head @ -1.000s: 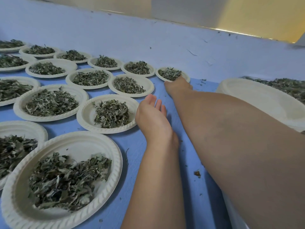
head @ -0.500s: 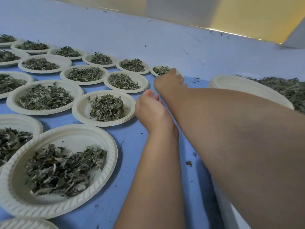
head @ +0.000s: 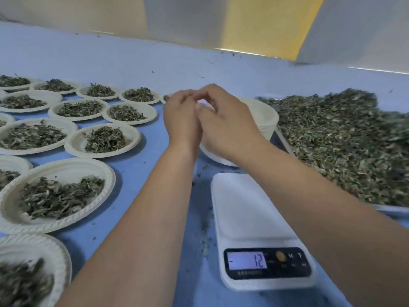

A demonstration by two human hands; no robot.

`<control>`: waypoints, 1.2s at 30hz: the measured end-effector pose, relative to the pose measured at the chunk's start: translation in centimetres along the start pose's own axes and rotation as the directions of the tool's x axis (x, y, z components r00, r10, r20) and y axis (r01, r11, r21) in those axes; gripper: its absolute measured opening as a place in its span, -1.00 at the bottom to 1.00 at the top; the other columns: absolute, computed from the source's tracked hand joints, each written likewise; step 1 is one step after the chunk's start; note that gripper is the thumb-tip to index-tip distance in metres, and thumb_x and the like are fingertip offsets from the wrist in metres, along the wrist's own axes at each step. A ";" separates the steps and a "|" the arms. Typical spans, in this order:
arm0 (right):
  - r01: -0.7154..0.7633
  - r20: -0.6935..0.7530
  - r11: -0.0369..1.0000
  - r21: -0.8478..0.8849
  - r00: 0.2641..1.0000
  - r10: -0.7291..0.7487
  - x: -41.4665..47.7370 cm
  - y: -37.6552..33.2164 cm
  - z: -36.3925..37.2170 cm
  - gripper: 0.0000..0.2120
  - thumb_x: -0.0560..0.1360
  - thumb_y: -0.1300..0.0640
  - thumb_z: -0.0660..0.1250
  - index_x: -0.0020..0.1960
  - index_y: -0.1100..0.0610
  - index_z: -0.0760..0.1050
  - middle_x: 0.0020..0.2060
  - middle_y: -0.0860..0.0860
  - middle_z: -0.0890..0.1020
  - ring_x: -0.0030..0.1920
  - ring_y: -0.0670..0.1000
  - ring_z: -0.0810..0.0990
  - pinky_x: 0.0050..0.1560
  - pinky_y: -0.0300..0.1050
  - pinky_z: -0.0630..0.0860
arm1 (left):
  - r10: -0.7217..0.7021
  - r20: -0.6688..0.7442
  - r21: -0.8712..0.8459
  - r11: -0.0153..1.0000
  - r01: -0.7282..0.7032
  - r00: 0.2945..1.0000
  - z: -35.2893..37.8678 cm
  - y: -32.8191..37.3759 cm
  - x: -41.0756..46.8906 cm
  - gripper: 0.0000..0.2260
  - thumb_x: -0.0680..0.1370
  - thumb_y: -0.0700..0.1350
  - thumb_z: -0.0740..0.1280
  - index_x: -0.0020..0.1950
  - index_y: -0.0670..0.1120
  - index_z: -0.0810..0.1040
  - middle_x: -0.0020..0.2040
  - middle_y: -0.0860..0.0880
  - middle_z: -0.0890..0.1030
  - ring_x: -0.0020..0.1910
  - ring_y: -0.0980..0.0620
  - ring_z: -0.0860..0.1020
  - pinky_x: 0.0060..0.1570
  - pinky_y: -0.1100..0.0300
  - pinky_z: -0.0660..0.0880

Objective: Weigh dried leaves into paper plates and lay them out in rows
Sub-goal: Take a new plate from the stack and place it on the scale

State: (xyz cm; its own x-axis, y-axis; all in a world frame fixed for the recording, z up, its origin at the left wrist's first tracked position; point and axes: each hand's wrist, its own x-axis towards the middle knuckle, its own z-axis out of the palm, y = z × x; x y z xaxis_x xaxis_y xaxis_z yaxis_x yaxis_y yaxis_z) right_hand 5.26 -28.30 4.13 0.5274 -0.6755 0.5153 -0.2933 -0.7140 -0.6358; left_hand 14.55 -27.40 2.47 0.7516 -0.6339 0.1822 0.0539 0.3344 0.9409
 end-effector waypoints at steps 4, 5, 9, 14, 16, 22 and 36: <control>-0.010 -0.093 0.975 -0.221 0.996 -0.011 -6.8 4.1 -7.0 -0.78 0.63 0.00 0.23 0.25 -0.07 0.50 -0.10 -0.06 0.65 -0.29 -0.12 0.54 -0.18 -0.18 0.46 | 0.478 0.346 0.600 0.549 -0.582 0.808 1.6 0.2 -1.8 -0.65 0.49 -0.25 0.20 0.17 -0.10 0.67 0.31 -0.03 0.60 0.36 -0.03 0.49 0.31 0.11 0.42; -0.040 -0.095 0.954 -0.296 0.995 0.012 -8.0 5.5 -8.4 -0.78 0.62 0.01 0.24 0.25 -0.06 0.49 -0.22 -0.08 0.61 -0.37 -0.13 0.52 -0.28 -0.13 0.46 | 0.452 0.503 0.641 0.377 -0.669 0.737 2.1 0.4 -2.2 -0.67 0.49 -0.23 0.20 0.14 -0.11 0.68 0.31 -0.06 0.59 0.37 -0.05 0.47 0.30 0.06 0.43; -0.153 -0.111 0.785 -0.600 0.988 0.108 -11.2 10.2 -11.4 -0.74 0.63 -0.04 0.22 0.23 0.06 0.49 -0.43 -0.19 0.36 -0.46 -0.10 0.39 -0.44 -0.14 0.24 | 0.181 0.690 0.700 0.082 -0.710 0.701 3.8 0.2 -4.3 -0.82 0.59 -0.16 0.17 -0.07 -0.09 0.57 -0.06 -0.07 0.58 0.08 -0.12 0.52 -0.09 0.01 0.45; -0.216 -0.024 0.616 -0.758 0.952 0.305 -12.2 12.3 -10.9 -0.65 0.61 -0.24 0.11 0.17 0.02 0.27 -0.39 0.01 0.50 -0.44 0.10 0.48 -0.43 -0.09 0.37 | 0.187 0.689 0.706 0.046 -0.707 0.700 3.8 0.1 -4.6 -0.80 0.60 -0.18 0.16 0.05 -0.11 0.57 -0.08 -0.10 0.59 0.05 -0.19 0.54 -0.10 -0.01 0.47; -0.209 -0.036 0.613 -0.762 0.958 0.283 -12.4 12.4 -10.7 -0.63 0.61 -0.23 0.12 0.22 0.03 0.27 -0.43 -0.01 0.50 -0.48 0.07 0.47 -0.47 -0.14 0.30 | 0.164 0.713 0.689 0.017 -0.725 0.682 3.8 0.3 -4.7 -0.67 0.60 -0.21 0.16 0.30 -0.07 0.59 0.17 -0.12 0.64 0.19 -0.19 0.55 0.09 -0.06 0.53; -0.236 -0.067 0.601 -0.764 0.955 0.289 -12.7 12.0 -10.7 -0.67 0.60 -0.15 0.16 0.24 0.04 0.30 -0.43 -0.02 0.48 -0.49 0.05 0.44 -0.46 -0.16 0.27 | 0.162 0.756 0.646 -0.024 -0.763 0.634 3.6 0.3 -4.4 -0.60 0.57 -0.31 0.18 0.35 -0.08 0.57 0.20 -0.16 0.65 0.21 -0.25 0.55 0.13 -0.14 0.53; -0.283 -0.126 0.581 -0.763 0.947 0.297 -12.5 12.3 -10.4 -0.75 0.57 -0.06 0.19 0.17 0.03 0.30 -0.43 -0.01 0.48 -0.50 0.05 0.44 -0.45 -0.16 0.28 | 0.321 0.763 0.596 -0.012 -0.803 0.561 3.0 0.6 -4.4 -0.54 0.49 -0.41 0.21 0.29 -0.09 0.63 0.04 -0.14 0.71 0.05 -0.28 0.59 0.20 -0.03 0.39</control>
State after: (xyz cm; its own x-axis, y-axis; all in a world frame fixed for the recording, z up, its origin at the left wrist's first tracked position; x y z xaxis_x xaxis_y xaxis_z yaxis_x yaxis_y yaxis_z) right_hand -13.22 -30.55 -4.23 0.3121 -0.8745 0.3713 -0.9282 -0.3641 -0.0773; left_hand 9.31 -26.54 3.08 -0.0623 -0.7802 0.6225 -0.9959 0.0893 0.0122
